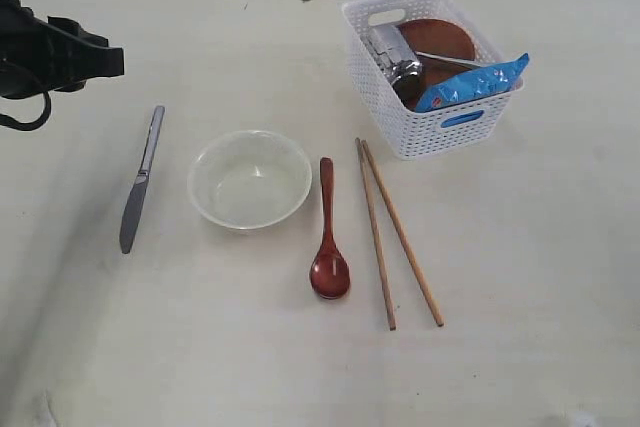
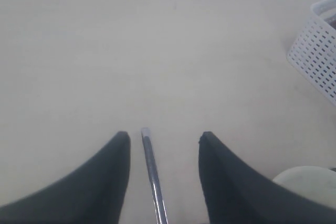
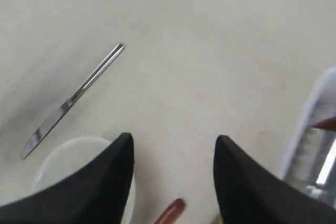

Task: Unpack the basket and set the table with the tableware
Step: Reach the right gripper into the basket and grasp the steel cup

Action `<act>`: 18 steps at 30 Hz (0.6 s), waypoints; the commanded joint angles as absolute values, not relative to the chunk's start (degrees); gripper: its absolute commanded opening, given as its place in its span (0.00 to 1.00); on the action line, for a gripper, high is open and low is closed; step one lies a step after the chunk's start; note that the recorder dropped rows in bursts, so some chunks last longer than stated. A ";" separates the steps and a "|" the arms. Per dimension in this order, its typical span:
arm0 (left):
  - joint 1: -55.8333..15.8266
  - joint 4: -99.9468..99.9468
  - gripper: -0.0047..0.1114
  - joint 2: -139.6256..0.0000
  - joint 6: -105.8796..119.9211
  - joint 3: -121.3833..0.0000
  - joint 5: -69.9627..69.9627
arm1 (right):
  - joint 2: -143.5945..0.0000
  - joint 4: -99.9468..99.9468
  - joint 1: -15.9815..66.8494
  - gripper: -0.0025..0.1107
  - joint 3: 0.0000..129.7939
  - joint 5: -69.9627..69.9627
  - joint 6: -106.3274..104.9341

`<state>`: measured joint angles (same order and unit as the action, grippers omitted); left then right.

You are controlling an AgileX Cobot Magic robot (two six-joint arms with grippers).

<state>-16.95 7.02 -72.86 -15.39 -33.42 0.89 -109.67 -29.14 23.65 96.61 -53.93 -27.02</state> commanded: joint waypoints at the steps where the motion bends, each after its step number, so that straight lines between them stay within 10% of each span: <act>1: -16.69 7.27 0.39 -72.39 -15.25 -33.09 1.06 | -106.72 -20.93 18.57 0.42 97.88 -52.86 -20.75; 18: -16.69 7.27 0.39 -72.39 -15.25 -33.09 1.17 | -112.02 0.00 18.03 0.65 97.88 -56.31 -15.76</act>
<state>-16.95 7.02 -72.86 -15.39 -33.42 0.89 -110.55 -0.31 17.24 97.82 -57.12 -14.21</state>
